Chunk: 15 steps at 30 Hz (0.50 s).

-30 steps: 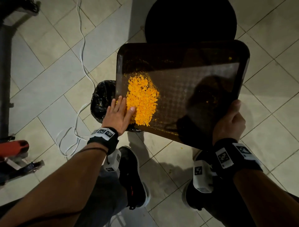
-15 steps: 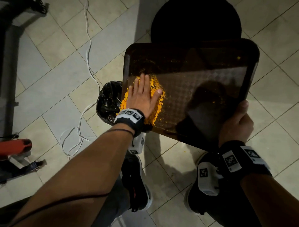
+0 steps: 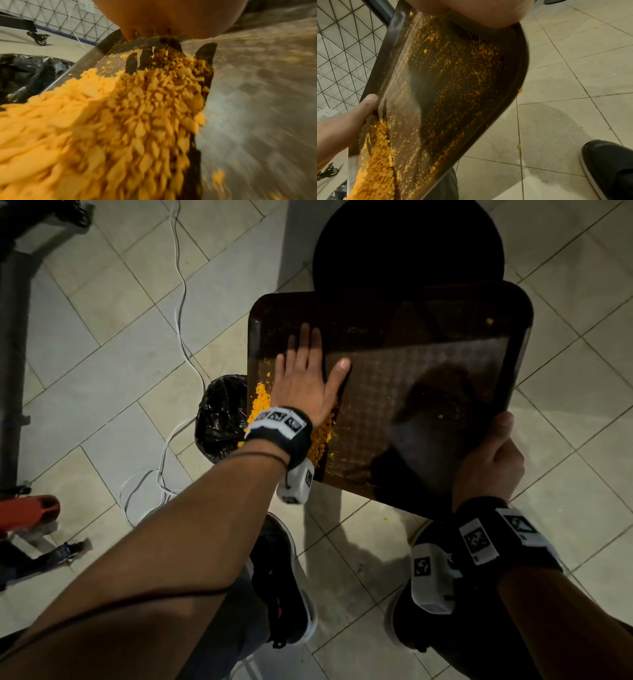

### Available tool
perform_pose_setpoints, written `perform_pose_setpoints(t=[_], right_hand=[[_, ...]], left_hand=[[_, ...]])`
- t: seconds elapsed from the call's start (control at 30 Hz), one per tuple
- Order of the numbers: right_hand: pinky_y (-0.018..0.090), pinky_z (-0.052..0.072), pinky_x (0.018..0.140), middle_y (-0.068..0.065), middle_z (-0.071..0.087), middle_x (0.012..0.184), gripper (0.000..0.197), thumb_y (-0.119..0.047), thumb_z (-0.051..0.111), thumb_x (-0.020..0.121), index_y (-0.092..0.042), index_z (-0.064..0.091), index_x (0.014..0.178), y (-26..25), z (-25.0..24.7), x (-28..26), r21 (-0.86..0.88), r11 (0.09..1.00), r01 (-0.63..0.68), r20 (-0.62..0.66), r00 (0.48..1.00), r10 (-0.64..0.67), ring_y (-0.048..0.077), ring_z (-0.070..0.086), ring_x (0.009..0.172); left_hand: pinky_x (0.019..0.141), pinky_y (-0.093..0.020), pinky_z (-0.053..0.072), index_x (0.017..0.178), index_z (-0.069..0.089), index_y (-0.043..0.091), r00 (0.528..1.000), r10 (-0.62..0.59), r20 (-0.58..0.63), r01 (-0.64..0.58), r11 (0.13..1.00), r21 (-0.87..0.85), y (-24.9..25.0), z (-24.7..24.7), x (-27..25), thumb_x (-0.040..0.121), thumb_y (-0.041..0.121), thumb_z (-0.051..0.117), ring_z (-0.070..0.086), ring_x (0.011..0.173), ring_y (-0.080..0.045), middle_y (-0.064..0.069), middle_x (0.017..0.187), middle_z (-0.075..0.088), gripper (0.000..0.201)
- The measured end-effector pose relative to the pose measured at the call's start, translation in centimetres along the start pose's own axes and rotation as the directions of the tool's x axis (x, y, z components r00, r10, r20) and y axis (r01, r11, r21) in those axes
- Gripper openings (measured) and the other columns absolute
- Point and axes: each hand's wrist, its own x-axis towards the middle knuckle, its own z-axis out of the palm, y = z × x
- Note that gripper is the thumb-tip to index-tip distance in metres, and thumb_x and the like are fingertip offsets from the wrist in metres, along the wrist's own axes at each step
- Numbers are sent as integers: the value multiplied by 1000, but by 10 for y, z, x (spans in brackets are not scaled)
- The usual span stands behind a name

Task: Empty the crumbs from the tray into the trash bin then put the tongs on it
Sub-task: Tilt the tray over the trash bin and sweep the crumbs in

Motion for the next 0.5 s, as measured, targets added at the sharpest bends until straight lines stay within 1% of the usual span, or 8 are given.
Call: perform_pose_setpoints(t=[0.1,0.17,0.23,0.3,0.33,0.4,0.43,0.5], right_hand=[[24,32,66,4,56,86,61,-44,22,105,-2,66,103,0,0,2,-11,1000,6,-6,1000,-6,20,51,81],[25,32,66,6,55,85,62,-44,22,105,-1,65,101,0,-1,4,-16,1000,14,-8,1000,-14,22,51,79],[25,32,66,5,54,84,61,-43,22,105,0,65,101,0,-1,4,-20,1000,18,-7,1000,-19,20,49,79],[25,32,66,5,54,84,60,-42,22,105,0,66,102,1,0,3,-27,999,31,-8,999,-31,19,49,79],[25,33,67,4,55,84,60,-42,22,105,-1,66,102,2,-1,3,-26,999,36,-6,999,-37,19,49,79],[26,34,68,3,55,85,60,-43,22,105,-3,66,102,3,0,2,-18,999,37,-6,999,-37,20,51,80],[26,35,68,3,55,85,60,-43,22,105,-3,66,102,3,0,2,-15,999,34,-8,999,-34,20,51,80],[26,35,68,3,55,85,60,-44,23,104,-3,66,101,2,1,2,-12,999,31,-8,999,-31,21,52,80]], left_hand=[[124,-46,-2,157,-10,18,996,-68,64,69,997,-19,-9,2,5,95,70,1,-8,153,-22,-3,165,-15,82],[123,-46,-5,156,-14,17,988,-98,117,97,995,9,-24,12,-13,91,75,-5,-11,152,-20,-3,164,-18,88],[123,-46,-7,155,-17,17,974,-147,169,140,989,54,-44,26,-38,88,78,-8,-16,151,-19,-3,163,-21,91],[123,-46,-7,156,-15,16,959,-205,198,192,978,83,-60,34,-55,86,79,-9,-16,151,-18,-4,164,-19,94],[123,-46,-6,156,-12,16,954,-225,197,214,974,75,-64,34,-58,86,79,-8,-15,152,-18,-4,165,-16,95],[124,-46,-4,158,-4,15,963,-226,150,224,974,32,-59,27,-57,89,77,-4,-12,152,-18,-4,166,-11,93],[124,-46,-4,158,-3,16,974,-197,107,197,980,16,-50,23,-55,91,75,-3,-12,152,-19,-4,166,-11,89],[124,-44,-5,157,-7,18,996,-81,26,81,997,1,-20,16,-52,95,70,2,-14,152,-19,-2,165,-15,82]])
